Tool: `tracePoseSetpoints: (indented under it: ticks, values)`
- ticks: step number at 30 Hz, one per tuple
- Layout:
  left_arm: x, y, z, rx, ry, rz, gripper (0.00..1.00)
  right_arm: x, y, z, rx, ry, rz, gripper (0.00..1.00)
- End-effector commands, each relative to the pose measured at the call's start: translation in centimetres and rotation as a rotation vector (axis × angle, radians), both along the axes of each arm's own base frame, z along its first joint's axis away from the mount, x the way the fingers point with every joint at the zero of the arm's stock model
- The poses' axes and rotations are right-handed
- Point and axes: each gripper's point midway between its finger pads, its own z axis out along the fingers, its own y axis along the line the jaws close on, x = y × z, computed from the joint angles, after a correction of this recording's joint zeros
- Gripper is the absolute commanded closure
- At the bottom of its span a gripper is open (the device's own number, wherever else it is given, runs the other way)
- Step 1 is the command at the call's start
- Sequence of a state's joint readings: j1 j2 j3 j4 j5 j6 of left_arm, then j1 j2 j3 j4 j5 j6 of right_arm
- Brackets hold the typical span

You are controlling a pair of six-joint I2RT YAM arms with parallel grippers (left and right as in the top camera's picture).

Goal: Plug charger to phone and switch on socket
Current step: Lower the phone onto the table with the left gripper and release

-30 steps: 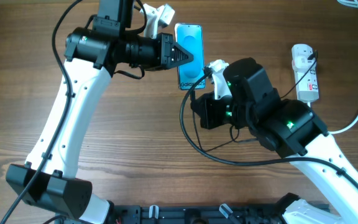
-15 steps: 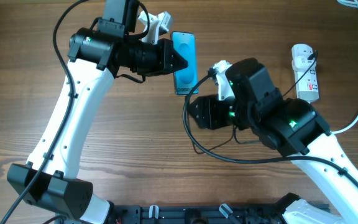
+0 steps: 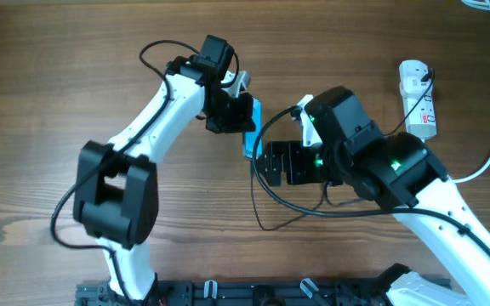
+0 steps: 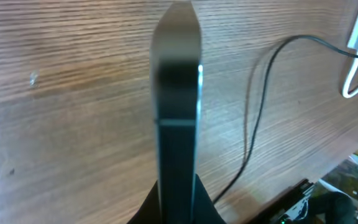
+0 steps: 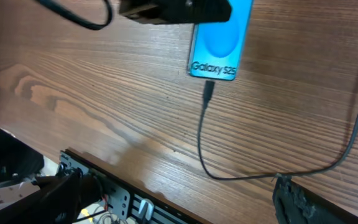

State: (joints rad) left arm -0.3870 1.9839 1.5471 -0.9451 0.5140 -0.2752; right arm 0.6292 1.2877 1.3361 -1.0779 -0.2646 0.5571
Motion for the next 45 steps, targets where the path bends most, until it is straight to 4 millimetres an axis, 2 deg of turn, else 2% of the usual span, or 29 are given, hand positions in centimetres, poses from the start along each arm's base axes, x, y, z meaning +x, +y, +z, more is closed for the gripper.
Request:
tracePoseSetpoints:
  ticks: [1, 8, 12, 20, 28, 33, 35, 36, 40, 43, 45]
  values:
    - [-0.3, -2.5, -0.9, -0.148, 0.075, -0.031, 0.96, 0.6, 0.3, -0.5, -0.003, 0.026, -0.029, 0.00]
    - [0.0, -3.5, -3.9, -0.146, 0.095, -0.046, 0.96, 1.3, 0.8, -2.5, -0.038, 0.086, -0.046, 0.00]
    - [0.1, -3.6, -4.3, -0.145, 0.098, -0.047, 0.96, 1.4, 0.8, -2.5, -0.036, 0.079, -0.047, 0.00]
    - [-1.0, -5.1, -5.6, -0.096, 0.084, -0.096, 0.96, 1.4, 0.8, -2.5, -0.040, 0.081, -0.043, 0.00]
    - [-0.5, -4.1, -8.0, -0.013, 0.078, -0.083, 0.95, 1.3, 0.8, -2.5, -0.040, 0.081, -0.043, 0.00]
    - [-0.3, -3.6, -8.3, 0.022, 0.063, -0.077, 0.84, 1.3, 0.2, -2.9, -0.077, 0.073, -0.033, 0.00]
    - [0.0, -2.5, -8.9, 0.093, 0.048, -0.066, 0.76, 1.2, -0.7, -3.3, -0.119, 0.075, -0.053, 0.00]
    - [0.1, -1.9, -9.2, 0.131, 0.042, -0.060, 0.75, 1.2, -0.9, -3.4, -0.134, 0.075, -0.060, 0.00]
    - [0.0, -0.6, -9.7, 0.204, 0.037, -0.052, 0.69, 0.9, -1.2, -3.5, -0.146, 0.085, -0.060, 0.00]
    - [-0.2, -0.3, -9.8, 0.218, 0.046, -0.053, 0.58, 0.8, -1.3, -3.6, -0.150, 0.090, -0.059, 0.00]
    - [-0.3, 0.3, -9.9, 0.252, 0.048, -0.050, 0.54, 0.7, -1.4, -3.7, -0.157, 0.093, -0.060, 0.00]
